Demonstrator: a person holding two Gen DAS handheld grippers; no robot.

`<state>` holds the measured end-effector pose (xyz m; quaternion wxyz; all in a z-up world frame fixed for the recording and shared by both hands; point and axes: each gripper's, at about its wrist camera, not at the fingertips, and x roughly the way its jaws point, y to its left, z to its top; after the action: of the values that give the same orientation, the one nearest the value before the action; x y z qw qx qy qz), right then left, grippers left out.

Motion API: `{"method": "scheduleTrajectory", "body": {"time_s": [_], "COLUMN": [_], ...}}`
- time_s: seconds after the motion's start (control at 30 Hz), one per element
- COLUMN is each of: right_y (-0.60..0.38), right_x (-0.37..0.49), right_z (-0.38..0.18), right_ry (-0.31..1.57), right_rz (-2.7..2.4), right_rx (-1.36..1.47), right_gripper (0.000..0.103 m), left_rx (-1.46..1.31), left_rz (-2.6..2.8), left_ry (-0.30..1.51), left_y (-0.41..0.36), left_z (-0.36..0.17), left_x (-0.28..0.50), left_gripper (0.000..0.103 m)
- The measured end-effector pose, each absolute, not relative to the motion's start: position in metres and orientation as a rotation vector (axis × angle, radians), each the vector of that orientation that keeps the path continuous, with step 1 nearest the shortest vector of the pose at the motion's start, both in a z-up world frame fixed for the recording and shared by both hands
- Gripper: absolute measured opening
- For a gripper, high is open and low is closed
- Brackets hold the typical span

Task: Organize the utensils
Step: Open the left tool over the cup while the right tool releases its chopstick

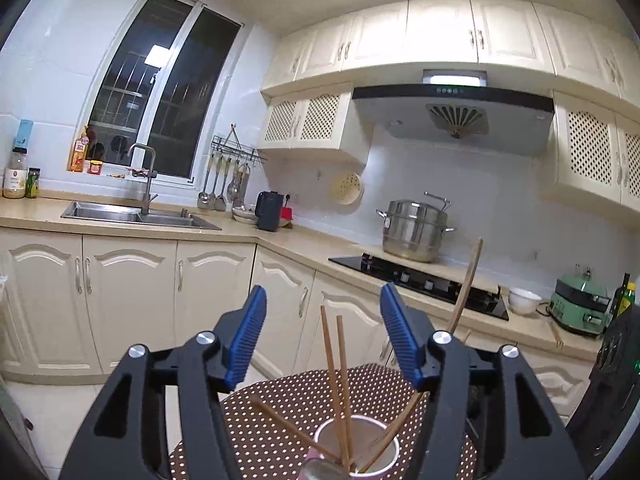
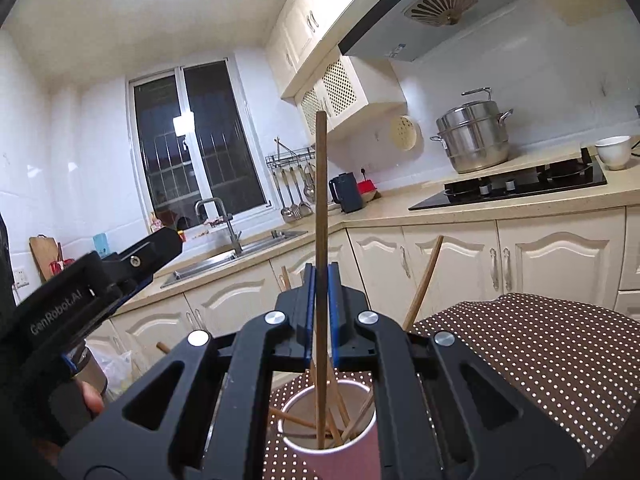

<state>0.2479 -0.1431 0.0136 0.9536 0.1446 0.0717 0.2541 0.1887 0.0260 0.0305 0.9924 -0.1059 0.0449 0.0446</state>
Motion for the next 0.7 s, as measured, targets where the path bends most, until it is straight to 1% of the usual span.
{"method": "scheduleTrajectory", "body": {"time_s": [0.47,0.53,0.57,0.6,0.63,0.67,0.7], "right_y": [-0.133,-0.131,-0.131,-0.131,-0.131,-0.131,-0.131], "right_x": [0.229,0.226,0.225,0.224,0.222,0.22,0.218], "right_z": [0.016,0.016,0.017,0.017,0.018,0.019,0.02], "right_ry": [0.22,0.228,0.231,0.232,0.23,0.228,0.225], "right_rz": [0.464,0.453,0.448,0.444,0.442,0.44,0.436], "right_rx": [0.233,0.225,0.222,0.22,0.22,0.22,0.221], "right_gripper": [0.008,0.01,0.018,0.03,0.036,0.048,0.048], "left_rx": [-0.175,-0.177,-0.179,-0.18,-0.18,-0.18,-0.181], "left_rz": [0.094,0.093,0.093,0.094,0.095,0.095,0.097], "left_ry": [0.155,0.169,0.176,0.181,0.184,0.185,0.184], "left_y": [0.036,0.038,0.04,0.041,0.042,0.043,0.045], "left_z": [0.03,0.028,0.028,0.028,0.028,0.028,0.028], "left_x": [0.163,0.161,0.159,0.157,0.155,0.153,0.15], "left_gripper": [0.062,0.062,0.062,0.063,0.063,0.063,0.063]}}
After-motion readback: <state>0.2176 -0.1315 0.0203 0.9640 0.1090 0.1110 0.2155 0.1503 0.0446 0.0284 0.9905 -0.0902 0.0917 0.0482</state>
